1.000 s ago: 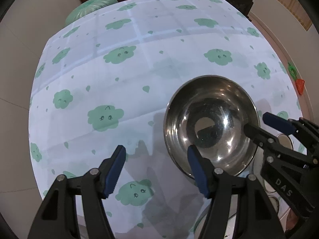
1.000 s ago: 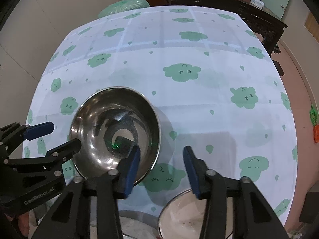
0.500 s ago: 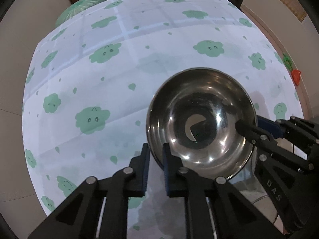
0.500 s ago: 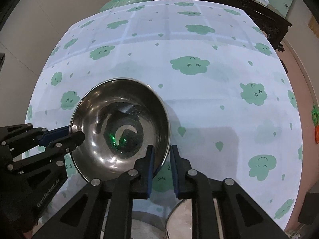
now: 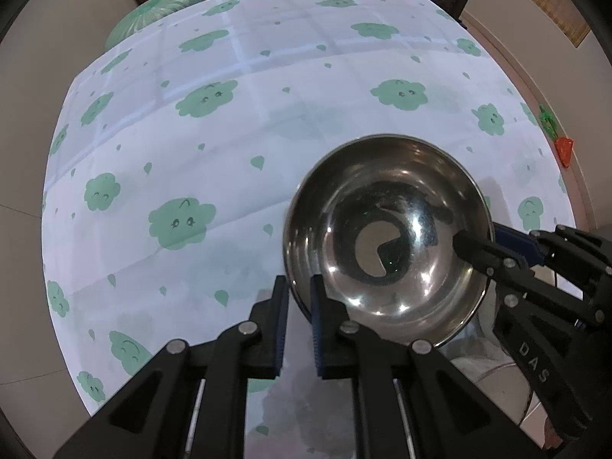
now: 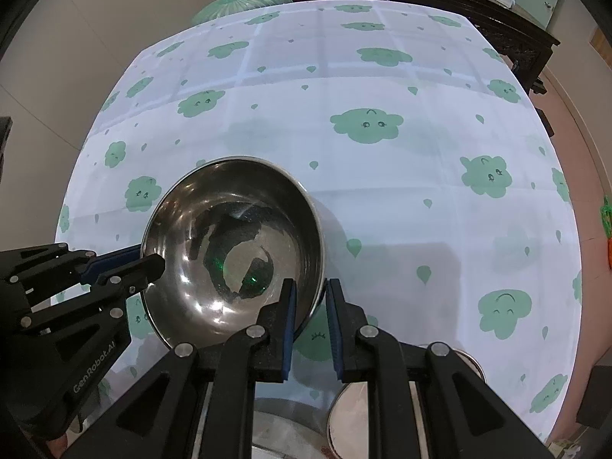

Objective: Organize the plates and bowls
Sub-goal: 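Close the left gripper on the small bowl rim while the right gripper closes too, then lift the smaller steel bowl with both grippers and carry it over the stacked bowls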

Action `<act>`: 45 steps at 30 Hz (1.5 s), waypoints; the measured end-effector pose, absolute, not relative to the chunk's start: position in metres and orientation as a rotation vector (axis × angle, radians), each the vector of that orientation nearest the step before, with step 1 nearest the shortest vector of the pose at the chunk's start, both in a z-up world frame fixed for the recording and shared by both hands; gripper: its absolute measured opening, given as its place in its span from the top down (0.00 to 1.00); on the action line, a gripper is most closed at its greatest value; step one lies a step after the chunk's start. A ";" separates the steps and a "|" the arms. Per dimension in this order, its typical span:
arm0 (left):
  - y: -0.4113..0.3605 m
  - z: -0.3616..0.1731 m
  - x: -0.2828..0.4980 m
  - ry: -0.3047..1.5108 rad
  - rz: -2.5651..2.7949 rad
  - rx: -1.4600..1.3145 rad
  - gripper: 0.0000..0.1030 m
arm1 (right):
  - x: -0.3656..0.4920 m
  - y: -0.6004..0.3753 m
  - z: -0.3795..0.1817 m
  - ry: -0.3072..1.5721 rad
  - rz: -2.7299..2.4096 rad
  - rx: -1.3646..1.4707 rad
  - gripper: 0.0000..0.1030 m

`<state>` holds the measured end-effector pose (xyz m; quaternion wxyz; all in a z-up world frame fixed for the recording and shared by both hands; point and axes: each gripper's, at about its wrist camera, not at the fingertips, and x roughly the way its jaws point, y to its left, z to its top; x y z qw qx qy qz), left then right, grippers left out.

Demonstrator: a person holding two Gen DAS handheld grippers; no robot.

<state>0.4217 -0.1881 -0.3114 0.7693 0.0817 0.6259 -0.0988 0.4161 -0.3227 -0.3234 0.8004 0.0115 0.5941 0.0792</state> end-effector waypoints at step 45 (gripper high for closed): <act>-0.167 -0.243 0.350 1.281 -0.298 0.197 0.92 | 0.332 -0.311 -0.256 1.217 0.174 0.015 0.82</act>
